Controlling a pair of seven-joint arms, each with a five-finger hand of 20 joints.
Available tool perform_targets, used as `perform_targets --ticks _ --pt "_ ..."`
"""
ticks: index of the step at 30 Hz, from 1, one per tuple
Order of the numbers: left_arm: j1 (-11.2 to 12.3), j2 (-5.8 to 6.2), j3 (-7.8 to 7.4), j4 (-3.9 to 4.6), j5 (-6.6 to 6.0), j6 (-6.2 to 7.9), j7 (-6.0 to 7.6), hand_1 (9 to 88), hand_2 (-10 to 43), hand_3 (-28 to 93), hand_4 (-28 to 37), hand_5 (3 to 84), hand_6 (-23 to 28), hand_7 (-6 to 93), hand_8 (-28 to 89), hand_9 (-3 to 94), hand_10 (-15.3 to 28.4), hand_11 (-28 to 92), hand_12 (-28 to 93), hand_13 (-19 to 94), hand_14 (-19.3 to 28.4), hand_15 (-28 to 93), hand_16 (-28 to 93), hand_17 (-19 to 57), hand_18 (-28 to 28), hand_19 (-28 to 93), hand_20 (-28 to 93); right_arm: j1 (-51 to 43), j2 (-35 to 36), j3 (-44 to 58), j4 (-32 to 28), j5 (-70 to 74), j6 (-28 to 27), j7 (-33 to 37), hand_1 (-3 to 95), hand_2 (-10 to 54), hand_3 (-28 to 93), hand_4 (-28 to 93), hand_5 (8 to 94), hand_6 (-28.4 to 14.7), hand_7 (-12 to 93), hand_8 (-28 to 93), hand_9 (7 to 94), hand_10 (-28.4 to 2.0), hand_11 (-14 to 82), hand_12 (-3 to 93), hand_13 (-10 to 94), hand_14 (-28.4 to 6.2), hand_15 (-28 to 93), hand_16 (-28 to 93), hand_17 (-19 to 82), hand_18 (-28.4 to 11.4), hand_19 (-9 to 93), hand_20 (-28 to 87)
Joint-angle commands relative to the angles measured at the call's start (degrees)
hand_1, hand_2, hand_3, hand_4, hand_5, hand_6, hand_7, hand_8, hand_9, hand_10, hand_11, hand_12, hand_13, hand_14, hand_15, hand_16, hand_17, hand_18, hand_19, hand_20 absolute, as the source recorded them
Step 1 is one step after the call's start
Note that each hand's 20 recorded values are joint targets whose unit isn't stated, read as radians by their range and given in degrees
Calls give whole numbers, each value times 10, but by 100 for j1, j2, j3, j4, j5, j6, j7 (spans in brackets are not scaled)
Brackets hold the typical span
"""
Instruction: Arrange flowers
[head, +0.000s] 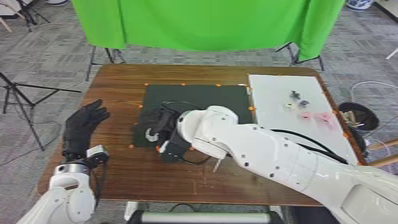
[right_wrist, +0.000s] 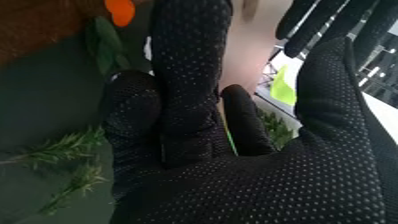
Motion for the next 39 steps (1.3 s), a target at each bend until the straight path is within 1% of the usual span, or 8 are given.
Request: perform_targets --ticks 1,12,15,18,19,23,29,39 --pt "27 -53 7 13 -3 -62 -55 208 33 690 -283 505 3 172 -80 478 134 206 122 413 168 233 -11 98 112 100 169 7 -12 255 -67 245 97 -70 249 133 607 -120 246 -43 48 -59 512 -179 59 80 922 -86 421 270 651 -128 923 209" --pt "22 -63 2 8 41 -94 -97 207 32 693 -283 507 1 175 -82 480 134 206 122 413 168 234 -12 97 113 101 168 218 423 712 -594 212 253 -512 249 84 604 -107 308 -35 58 -60 561 -194 70 94 932 -83 423 269 656 -127 931 201" --pt "72 -38 -28 -22 40 -70 -108 209 30 695 -283 507 1 176 -82 480 134 205 122 414 168 234 -12 97 113 101 168 303 892 846 -895 -639 285 -831 262 47 612 -102 374 -39 69 -62 571 -189 72 109 920 -83 432 277 641 -133 932 230" --pt "211 -20 -140 -70 163 -61 -117 241 13 706 -280 507 2 176 -82 480 134 206 122 414 168 234 -12 100 113 103 169 369 1394 905 -1129 -1698 450 -992 287 4 615 -95 426 -37 84 -60 588 -187 80 125 893 -82 446 280 607 -143 931 265" --pt "252 -41 -179 -86 123 -63 -102 253 7 708 -277 507 3 176 -82 479 134 206 122 414 167 233 -12 102 113 104 169 363 1571 956 -1194 -2085 392 -1055 290 -19 623 -95 442 -37 91 -60 607 -189 87 138 887 -82 449 281 601 -140 929 267" --pt "354 -41 -300 -126 121 -50 -49 328 -30 698 -209 506 3 177 -81 478 134 207 123 417 166 233 -13 118 116 118 181 187 2260 1183 -1383 -3680 399 -1206 286 -94 657 -123 469 -32 108 -59 628 -189 94 176 869 -75 455 281 578 -138 917 291" --pt "440 -83 -395 -196 234 27 -82 397 -76 691 -165 501 -1 192 -85 474 126 219 122 422 159 236 -14 132 116 128 196 -284 2958 1719 -1340 -4367 -84 -1056 273 -95 646 -149 492 -17 116 -60 623 -177 101 191 848 -78 462 287 555 -147 910 318" --pt "572 -122 -439 -254 222 75 -57 392 -88 687 -146 496 -4 202 -92 472 125 223 119 419 159 238 -15 126 114 121 198 -1267 3919 2297 -1245 -5102 -231 -732 291 -95 650 -162 557 -2 149 -68 663 -170 176 233 844 -78 480 285 549 -152 903 347"
